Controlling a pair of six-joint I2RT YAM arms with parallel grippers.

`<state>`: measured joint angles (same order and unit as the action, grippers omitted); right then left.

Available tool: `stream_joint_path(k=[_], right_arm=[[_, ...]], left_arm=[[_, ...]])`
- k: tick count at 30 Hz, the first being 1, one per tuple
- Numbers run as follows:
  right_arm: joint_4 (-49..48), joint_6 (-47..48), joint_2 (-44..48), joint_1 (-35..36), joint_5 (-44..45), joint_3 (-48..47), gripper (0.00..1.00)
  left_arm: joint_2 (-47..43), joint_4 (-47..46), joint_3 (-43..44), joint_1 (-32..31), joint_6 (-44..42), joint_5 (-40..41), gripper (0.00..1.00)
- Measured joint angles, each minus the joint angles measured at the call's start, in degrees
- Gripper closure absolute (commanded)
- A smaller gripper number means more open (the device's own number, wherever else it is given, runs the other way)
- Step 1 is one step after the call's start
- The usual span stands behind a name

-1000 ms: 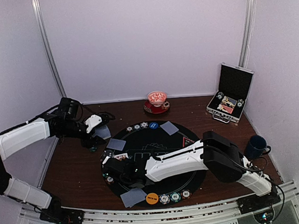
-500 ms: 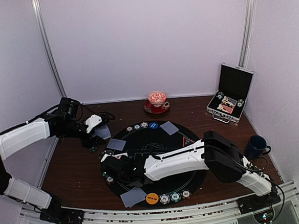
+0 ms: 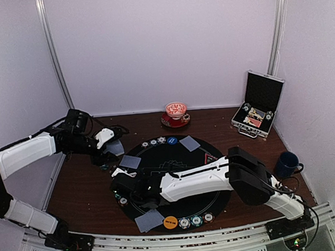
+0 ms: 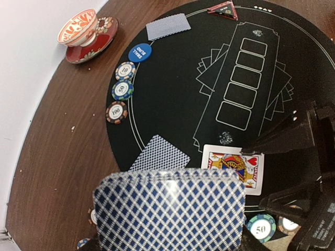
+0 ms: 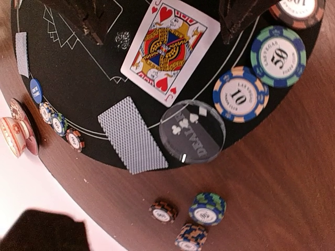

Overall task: Distribute texas hold em gaming equipment
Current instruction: Flop the poker card in the community card area.

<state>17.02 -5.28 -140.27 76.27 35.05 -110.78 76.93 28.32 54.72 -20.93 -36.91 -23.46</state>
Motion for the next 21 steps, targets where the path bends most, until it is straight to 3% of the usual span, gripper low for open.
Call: stream_joint_path(k=[8, 21], right_arm=[[0.6, -6.0, -3.3, -0.8, 2.7, -4.5, 0.18], [2.2, -15.6, -3.5, -3.8, -2.1, -4.5, 0.16]], left_arm=[[-0.2, -0.7, 0.0, 0.0, 1.3, 0.1, 0.41], [0.4, -2.0, 1.6, 2.1, 3.8, 0.9, 0.41]])
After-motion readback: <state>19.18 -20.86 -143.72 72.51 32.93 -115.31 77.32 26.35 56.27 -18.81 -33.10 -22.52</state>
